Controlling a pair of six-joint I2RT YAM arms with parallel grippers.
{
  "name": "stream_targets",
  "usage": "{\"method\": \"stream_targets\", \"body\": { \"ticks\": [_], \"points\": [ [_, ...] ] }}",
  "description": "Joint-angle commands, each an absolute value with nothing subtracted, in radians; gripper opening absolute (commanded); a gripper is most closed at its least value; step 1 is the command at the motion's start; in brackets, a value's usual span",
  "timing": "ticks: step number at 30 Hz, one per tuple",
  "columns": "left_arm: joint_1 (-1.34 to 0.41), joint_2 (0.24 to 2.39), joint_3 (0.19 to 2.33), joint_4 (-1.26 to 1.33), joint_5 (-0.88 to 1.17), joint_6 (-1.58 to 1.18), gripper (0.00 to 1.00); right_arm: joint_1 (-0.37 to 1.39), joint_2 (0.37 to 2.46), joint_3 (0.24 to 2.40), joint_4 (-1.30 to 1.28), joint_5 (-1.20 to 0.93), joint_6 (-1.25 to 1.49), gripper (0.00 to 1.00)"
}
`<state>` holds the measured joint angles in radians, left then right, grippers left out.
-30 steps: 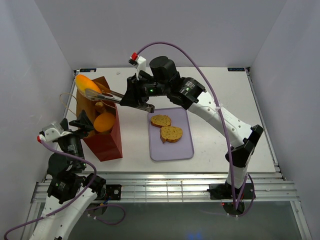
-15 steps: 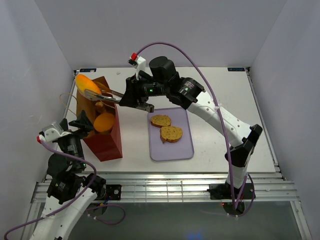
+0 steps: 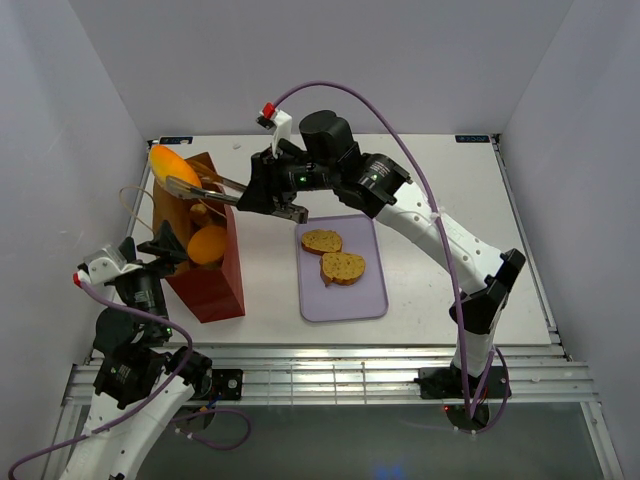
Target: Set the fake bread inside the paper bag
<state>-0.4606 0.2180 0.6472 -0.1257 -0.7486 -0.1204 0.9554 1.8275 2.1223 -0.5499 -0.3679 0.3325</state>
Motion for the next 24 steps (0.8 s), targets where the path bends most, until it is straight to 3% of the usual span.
{"method": "stream_targets", "body": {
  "ticks": [1, 24],
  "points": [
    [-0.466, 0.212, 0.644, -0.115, -0.752, -0.112, 0.90, 0.954, 1.824, 2.190, -0.491, -0.387, 0.328, 0.55],
    [-0.466, 0.212, 0.643, -0.114, -0.746, -0.112, 0.90, 0.942, 1.784, 2.189, -0.482, -0.342, 0.333, 0.57]
  ]
}}
